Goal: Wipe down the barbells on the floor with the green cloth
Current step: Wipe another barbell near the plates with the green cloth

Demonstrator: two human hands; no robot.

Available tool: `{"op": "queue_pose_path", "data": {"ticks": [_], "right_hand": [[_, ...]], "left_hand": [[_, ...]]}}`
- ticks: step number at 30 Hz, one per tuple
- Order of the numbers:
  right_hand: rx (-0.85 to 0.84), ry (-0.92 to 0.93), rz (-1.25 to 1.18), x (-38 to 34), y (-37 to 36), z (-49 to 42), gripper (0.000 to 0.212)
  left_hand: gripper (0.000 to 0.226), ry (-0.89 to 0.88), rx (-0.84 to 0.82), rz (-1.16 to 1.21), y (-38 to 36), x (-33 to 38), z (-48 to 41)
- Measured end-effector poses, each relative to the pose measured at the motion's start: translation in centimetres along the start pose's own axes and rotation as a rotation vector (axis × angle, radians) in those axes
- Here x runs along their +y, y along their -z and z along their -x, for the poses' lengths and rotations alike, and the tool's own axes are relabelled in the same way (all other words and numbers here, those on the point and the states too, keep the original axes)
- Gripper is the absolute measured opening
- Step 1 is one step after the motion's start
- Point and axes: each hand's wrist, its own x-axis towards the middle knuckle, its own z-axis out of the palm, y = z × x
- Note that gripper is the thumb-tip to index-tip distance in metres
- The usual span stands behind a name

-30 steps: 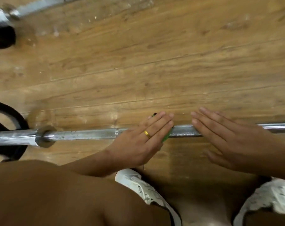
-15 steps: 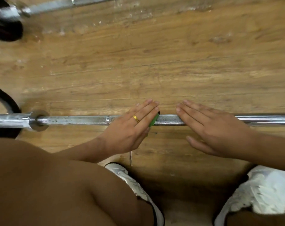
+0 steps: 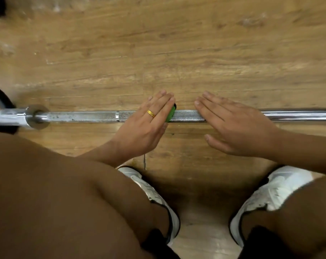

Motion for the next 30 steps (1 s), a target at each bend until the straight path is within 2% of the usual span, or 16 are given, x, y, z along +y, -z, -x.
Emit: {"op": "queue_pose_path", "data": {"ticks": [2,5,8,13,21,30], "right_hand": [[-0.050,0.061,0.049,0.4,0.4,0.1,0.078],[0.022,0.090,0.104,0.6,0.0,-0.3,0.079],[0.089,0.047,0.148,0.4,-0.9,-0.4,0.076],[0.064,0.010,0.150,0.5,-0.8,-0.8,0.074],[0.120,-0.018,0.175,0.6,-0.9,-1.4,0.070],[0.111,-0.073,0.161,0.2,-0.2,-1.4,0.070]], "left_hand": [[0.053,-0.043,-0.007,-0.016,0.2,-0.4,-0.1],[0.051,-0.085,0.020,-0.021,-0.3,-1.2,-0.2],[0.051,-0.110,0.072,-0.048,-0.9,-1.7,-0.2],[0.050,-0.049,0.128,-0.030,-1.4,-1.3,-0.7],[0.050,-0.014,0.153,-0.059,-1.8,-1.2,-1.2],[0.054,-0.143,0.246,-0.214,-2.6,1.1,-2.8]]}}
